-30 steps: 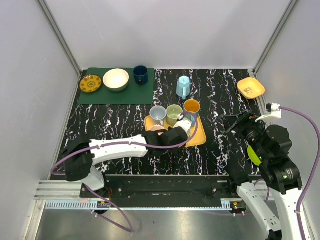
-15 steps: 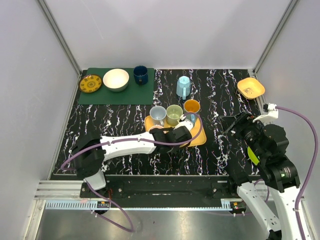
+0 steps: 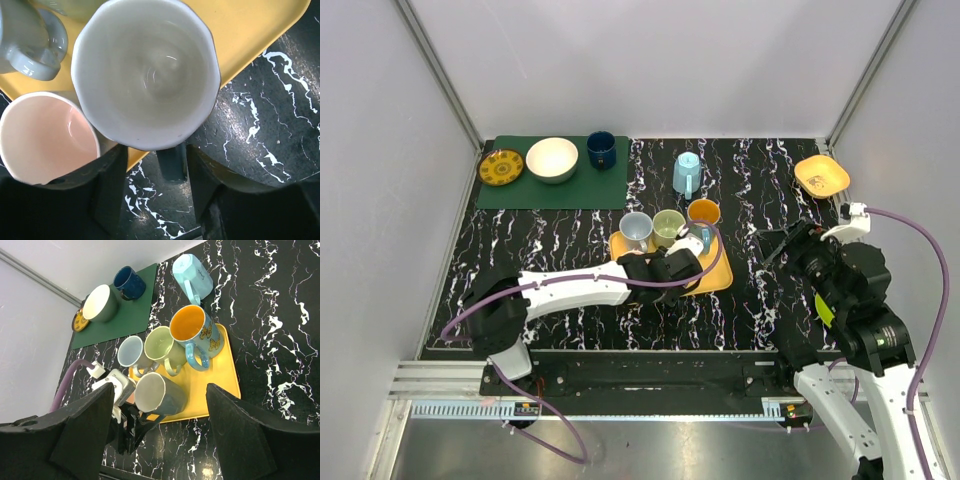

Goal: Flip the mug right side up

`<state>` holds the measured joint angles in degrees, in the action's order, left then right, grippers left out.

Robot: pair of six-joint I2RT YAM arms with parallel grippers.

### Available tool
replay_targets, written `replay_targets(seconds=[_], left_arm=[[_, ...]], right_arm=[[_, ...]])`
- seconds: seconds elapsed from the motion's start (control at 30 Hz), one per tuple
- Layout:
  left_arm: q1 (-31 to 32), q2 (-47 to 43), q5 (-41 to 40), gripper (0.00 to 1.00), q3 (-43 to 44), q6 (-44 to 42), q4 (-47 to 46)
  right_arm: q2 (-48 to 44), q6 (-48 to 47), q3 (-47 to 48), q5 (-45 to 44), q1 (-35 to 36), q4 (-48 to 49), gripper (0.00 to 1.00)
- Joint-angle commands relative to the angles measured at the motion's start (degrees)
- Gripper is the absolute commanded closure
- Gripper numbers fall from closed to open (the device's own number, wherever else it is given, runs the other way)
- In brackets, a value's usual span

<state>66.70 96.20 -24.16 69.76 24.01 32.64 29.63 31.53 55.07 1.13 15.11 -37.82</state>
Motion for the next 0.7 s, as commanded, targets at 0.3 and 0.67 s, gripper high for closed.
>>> replay_targets(seconds=[0.3, 0.67], left_arm=[[4.67, -14.53, -5.89, 0.26, 5.56, -0.89, 4.35], [8.8, -39.22, -18.38, 0.23, -5.49, -1.95, -6.0]], right_arm=[[11.67, -1.38, 5.84, -5.6, 0.62, 3.72, 0.2], [53.45, -12.01, 30.13, -5.09, 0.62, 8.3, 0.21]])
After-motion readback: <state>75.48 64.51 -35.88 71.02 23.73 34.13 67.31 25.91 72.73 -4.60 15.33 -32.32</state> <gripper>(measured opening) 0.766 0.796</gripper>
